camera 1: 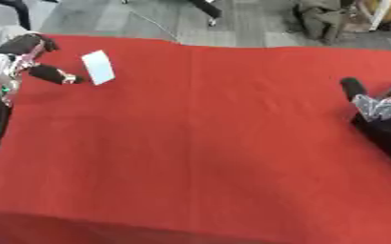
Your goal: Pick up the objects with one hand, pass them to the other hand, and then place them into the box on the other side of the table.
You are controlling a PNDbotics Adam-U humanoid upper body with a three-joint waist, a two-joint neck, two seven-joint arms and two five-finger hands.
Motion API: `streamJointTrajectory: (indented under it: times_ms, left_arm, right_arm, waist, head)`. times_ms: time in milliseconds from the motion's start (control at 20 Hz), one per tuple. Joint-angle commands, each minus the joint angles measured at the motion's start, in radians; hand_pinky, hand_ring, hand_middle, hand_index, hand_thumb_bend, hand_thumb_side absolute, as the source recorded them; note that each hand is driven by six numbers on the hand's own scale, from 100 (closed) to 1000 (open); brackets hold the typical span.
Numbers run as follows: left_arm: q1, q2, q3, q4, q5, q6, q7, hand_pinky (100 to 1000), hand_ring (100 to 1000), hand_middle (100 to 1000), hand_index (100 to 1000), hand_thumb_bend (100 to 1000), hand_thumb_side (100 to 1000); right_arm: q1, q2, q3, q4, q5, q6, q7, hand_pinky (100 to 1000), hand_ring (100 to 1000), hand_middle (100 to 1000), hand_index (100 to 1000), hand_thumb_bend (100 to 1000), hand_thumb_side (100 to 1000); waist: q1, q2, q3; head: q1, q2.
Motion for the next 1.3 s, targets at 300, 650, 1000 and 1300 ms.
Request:
streamJointTrajectory:
  times_ms: [300, 650, 1000, 1300]
  left_arm:
    - [-0.046, 0.040, 0.006, -0.007, 0.103, 0.027, 0.092, 763, 723, 717, 808, 673, 549]
    - [-0.066, 0.042, -0.009, -0.003, 0.024, 0.069, 0.096, 765, 707, 700, 806, 606, 350]
    - [-0.063, 0.031, -0.010, -0.001, -0.051, 0.102, 0.120, 701, 549, 535, 679, 449, 102]
    - [-0.049, 0.035, -0.004, -0.038, -0.004, 0.061, 0.112, 628, 457, 414, 528, 336, 100]
  right_arm:
    - [-0.035, 0.003, 0.003, -0.045, -0.025, -0.006, 0.000, 797, 801, 656, 876, 360, 455]
    - [-0.038, 0.004, 0.004, -0.045, -0.035, -0.003, -0.010, 794, 799, 645, 874, 320, 464]
    - [-0.032, 0.004, 0.003, -0.045, -0.037, 0.003, -0.015, 794, 799, 643, 872, 272, 477]
    - [-0.026, -0.003, 0.007, -0.045, -0.041, 0.008, -0.013, 794, 797, 645, 871, 246, 471]
  waist:
    - [0.009, 0.042, -0.044]
    - [0.019, 0.079, -0.083]
    - [0.025, 0.079, -0.090]
    - [0.022, 0.063, -0.076]
  head:
    - [0.023, -0.002]
    - [0.045, -0.002]
    - [0.052, -0.002]
    - [0.036, -0.002]
